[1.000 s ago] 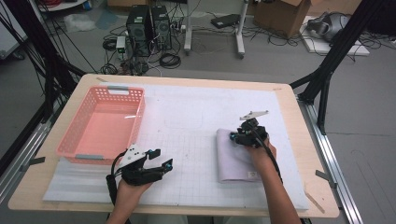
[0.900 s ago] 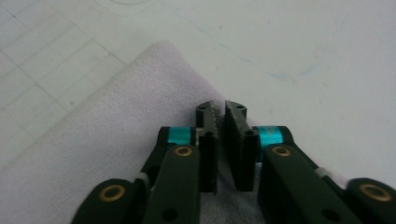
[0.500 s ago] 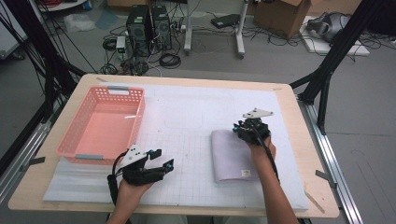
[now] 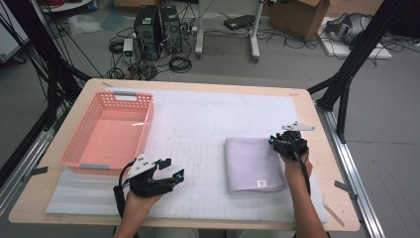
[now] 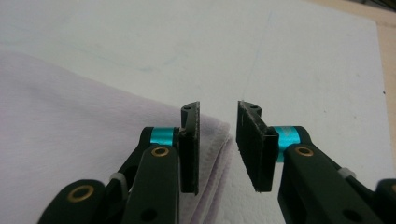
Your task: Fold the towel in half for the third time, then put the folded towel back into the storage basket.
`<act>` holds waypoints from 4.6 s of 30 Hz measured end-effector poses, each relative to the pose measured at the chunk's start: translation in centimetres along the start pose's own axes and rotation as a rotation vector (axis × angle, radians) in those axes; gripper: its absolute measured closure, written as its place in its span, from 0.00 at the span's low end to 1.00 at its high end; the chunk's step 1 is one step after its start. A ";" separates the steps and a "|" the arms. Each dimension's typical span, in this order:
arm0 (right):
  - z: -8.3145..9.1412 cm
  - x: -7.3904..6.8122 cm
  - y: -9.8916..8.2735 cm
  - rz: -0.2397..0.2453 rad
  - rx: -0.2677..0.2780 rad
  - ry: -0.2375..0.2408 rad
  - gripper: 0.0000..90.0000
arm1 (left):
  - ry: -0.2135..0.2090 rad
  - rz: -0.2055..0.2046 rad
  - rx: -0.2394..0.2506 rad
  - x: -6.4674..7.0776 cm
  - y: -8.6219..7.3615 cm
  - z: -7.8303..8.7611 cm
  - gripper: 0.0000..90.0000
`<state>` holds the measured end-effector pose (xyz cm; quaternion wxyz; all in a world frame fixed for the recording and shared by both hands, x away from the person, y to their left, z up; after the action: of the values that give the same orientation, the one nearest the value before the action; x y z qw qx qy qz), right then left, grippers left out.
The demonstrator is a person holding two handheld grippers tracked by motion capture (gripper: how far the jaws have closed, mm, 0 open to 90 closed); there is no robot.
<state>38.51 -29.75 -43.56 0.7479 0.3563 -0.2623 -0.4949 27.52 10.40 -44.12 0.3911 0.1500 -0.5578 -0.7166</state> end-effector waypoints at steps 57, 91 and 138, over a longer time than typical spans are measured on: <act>14.0 0.6 -10.7 -0.003 0.154 0.127 0.21 | -0.004 -0.041 0.015 1.1 1.0 -1.6 0.27; 13.6 0.4 -10.7 0.017 0.134 0.144 0.22 | -0.122 -0.063 -0.238 6.8 4.0 -14.4 0.21; 13.5 0.3 -10.7 0.021 0.134 0.154 0.22 | -0.229 -0.014 -0.235 8.7 3.1 -16.2 0.79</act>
<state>22.69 -36.44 -43.81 0.7453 0.4398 -0.2404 -0.4396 33.67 -7.21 -44.79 0.3349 0.0243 -0.5099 -0.7920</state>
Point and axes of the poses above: each handheld gripper's, and its own axes: z roughly backward along the jaws, y roughly out of its top, x roughly to its right, the point moved 4 cm from there along -z, roughly forward along the jaws, and after that the axes turned 1 degree about y, right-handed, at the moved point
